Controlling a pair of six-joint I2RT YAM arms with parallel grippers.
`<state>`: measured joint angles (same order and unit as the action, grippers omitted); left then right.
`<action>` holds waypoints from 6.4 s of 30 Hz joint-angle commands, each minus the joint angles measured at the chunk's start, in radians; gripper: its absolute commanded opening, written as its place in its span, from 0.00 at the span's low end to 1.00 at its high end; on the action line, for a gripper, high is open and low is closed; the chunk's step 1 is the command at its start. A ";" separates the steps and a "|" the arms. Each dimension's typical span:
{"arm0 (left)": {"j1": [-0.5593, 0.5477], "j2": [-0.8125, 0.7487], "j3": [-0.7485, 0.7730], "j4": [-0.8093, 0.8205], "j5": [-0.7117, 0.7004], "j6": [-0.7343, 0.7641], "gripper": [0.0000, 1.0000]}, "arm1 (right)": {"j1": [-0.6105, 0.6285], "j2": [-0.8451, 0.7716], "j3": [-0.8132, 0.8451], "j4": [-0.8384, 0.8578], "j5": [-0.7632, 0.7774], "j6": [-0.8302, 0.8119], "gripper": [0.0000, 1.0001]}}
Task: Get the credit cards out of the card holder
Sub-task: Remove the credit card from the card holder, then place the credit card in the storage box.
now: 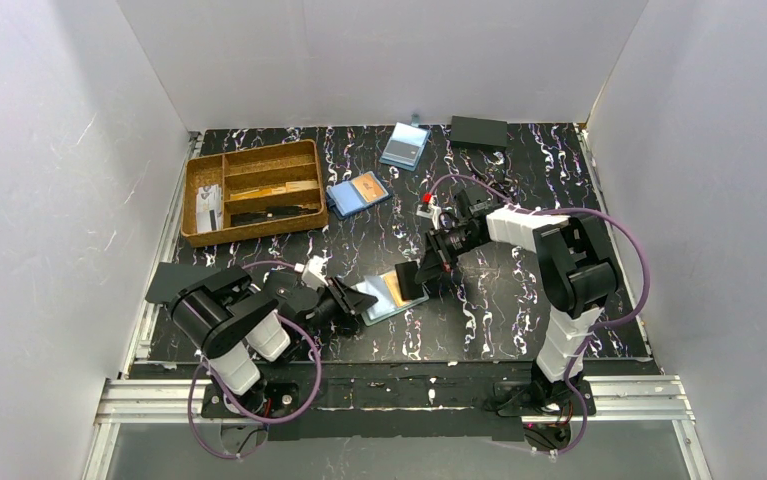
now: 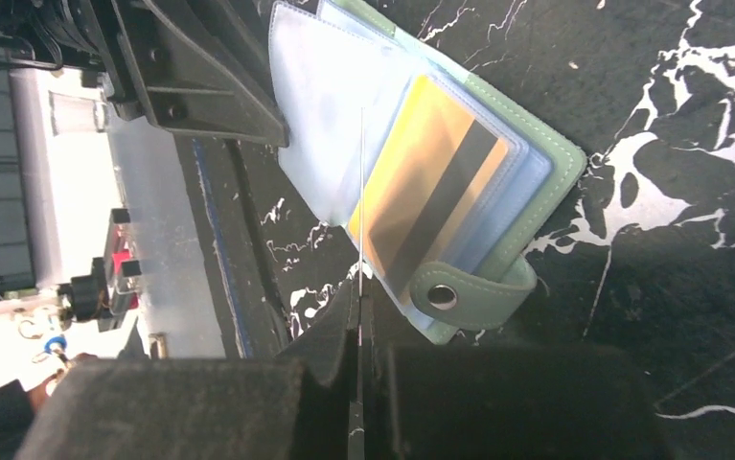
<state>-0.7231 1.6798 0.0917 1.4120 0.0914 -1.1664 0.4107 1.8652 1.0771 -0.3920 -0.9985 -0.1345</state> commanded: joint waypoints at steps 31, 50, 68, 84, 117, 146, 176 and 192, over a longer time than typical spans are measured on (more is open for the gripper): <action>-0.007 -1.059 0.075 -0.916 -0.021 -0.215 0.98 | -0.005 -0.485 0.105 -0.322 0.199 -0.696 0.01; -0.012 -0.735 0.256 -0.898 0.163 -0.457 0.98 | -0.004 -0.690 0.058 -0.480 0.314 -1.160 0.01; -0.101 -0.610 0.384 -0.892 0.127 -0.550 0.98 | -0.004 -0.748 0.029 -0.510 0.286 -1.205 0.01; -0.169 -0.519 0.476 -0.890 0.073 -0.692 0.98 | -0.004 -0.762 0.060 -0.536 0.307 -1.245 0.01; -0.246 -0.256 0.636 -0.782 0.023 -0.819 0.06 | 0.017 -0.760 0.045 -0.528 0.264 -1.262 0.01; -0.215 -0.944 0.185 -0.811 0.051 0.493 0.00 | -0.142 -0.846 -0.227 -0.201 -0.013 -0.677 0.98; 0.036 -1.080 0.693 -1.815 -0.277 0.822 0.00 | -0.240 -0.852 -0.350 -0.048 0.042 -0.576 0.98; 0.470 -0.849 0.743 -1.719 0.141 0.835 0.00 | -0.241 -0.858 -0.356 -0.044 0.060 -0.579 0.98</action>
<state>-0.3149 0.7895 0.7780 -0.3447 0.1341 -0.3565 0.1761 1.0264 0.7231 -0.4652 -0.9371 -0.7174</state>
